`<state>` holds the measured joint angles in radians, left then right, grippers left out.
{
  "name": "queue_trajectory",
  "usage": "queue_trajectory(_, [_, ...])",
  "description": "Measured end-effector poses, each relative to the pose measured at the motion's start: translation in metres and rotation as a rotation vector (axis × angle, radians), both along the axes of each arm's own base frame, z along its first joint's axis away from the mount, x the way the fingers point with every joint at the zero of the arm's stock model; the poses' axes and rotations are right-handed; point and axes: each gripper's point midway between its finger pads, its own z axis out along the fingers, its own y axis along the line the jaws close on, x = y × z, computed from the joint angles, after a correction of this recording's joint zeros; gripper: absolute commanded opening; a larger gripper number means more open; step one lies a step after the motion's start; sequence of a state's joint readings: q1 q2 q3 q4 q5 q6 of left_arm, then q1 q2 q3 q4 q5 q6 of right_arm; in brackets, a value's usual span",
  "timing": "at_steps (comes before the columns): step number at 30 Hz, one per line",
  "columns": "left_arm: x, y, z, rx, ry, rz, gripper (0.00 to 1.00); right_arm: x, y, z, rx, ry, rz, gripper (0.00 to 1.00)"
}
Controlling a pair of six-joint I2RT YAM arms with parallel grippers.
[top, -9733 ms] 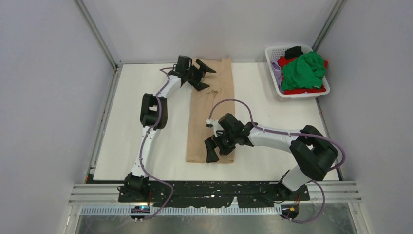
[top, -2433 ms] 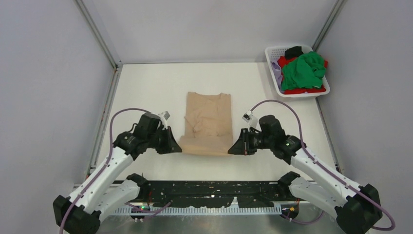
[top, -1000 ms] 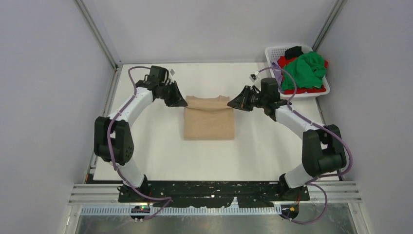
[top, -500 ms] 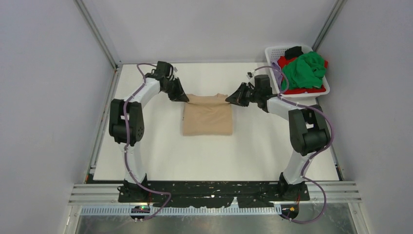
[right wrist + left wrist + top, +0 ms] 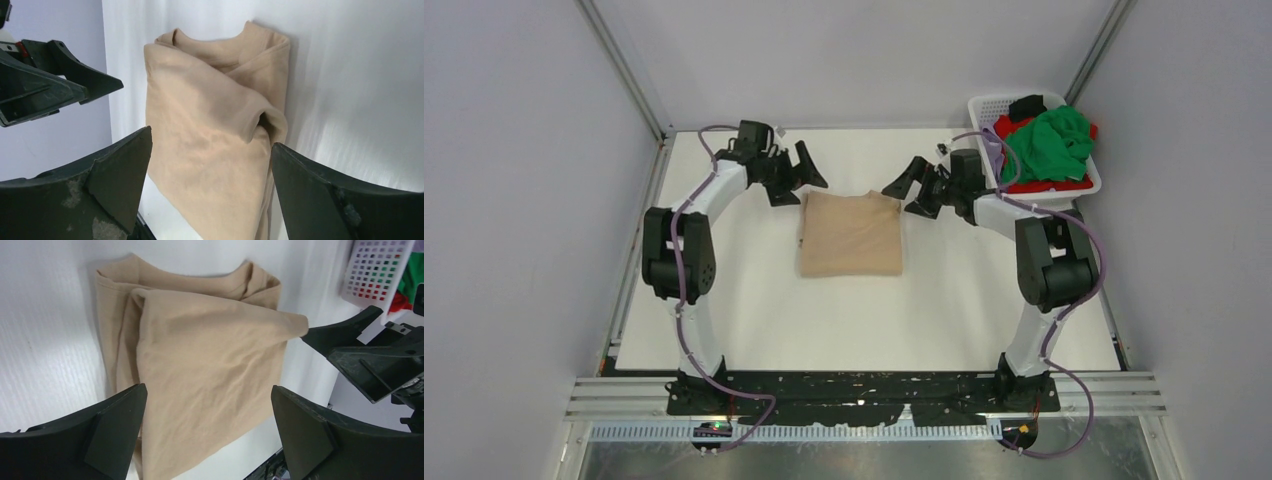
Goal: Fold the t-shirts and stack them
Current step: Fold the long partially folded tshirt into a neat square, then smooth out wrinkles on the folded tshirt
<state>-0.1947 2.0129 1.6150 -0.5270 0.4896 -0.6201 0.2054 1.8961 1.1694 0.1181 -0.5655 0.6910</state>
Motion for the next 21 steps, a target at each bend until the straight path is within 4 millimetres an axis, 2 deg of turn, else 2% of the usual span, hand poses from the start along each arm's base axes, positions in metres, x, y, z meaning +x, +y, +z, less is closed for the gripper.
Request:
queue_trajectory(5, [-0.011, -0.014, 0.029, -0.043, -0.069, -0.042, 1.00, -0.027, 0.001, 0.021, -0.005, -0.041, 0.030, 0.95])
queue_trajectory(9, [-0.012, -0.027, 0.029, -0.073, -0.068, -0.056, 1.00, -0.041, 0.018, 0.036, 0.013, -0.078, 0.085, 0.95])
queue_trajectory(14, [0.004, -0.037, 0.004, -0.083, -0.004, -0.034, 0.99, -0.041, 0.036, 0.035, 0.038, -0.090, 0.130, 0.95])
queue_trajectory(17, [0.018, -0.038, -0.022, -0.084, 0.048, -0.005, 1.00, -0.021, 0.042, 0.022, 0.044, -0.076, 0.122, 0.95])
queue_trajectory(21, [0.022, -0.032, -0.057, -0.080, 0.147, 0.047, 1.00, 0.012, 0.046, -0.011, 0.038, -0.025, 0.089, 0.95])
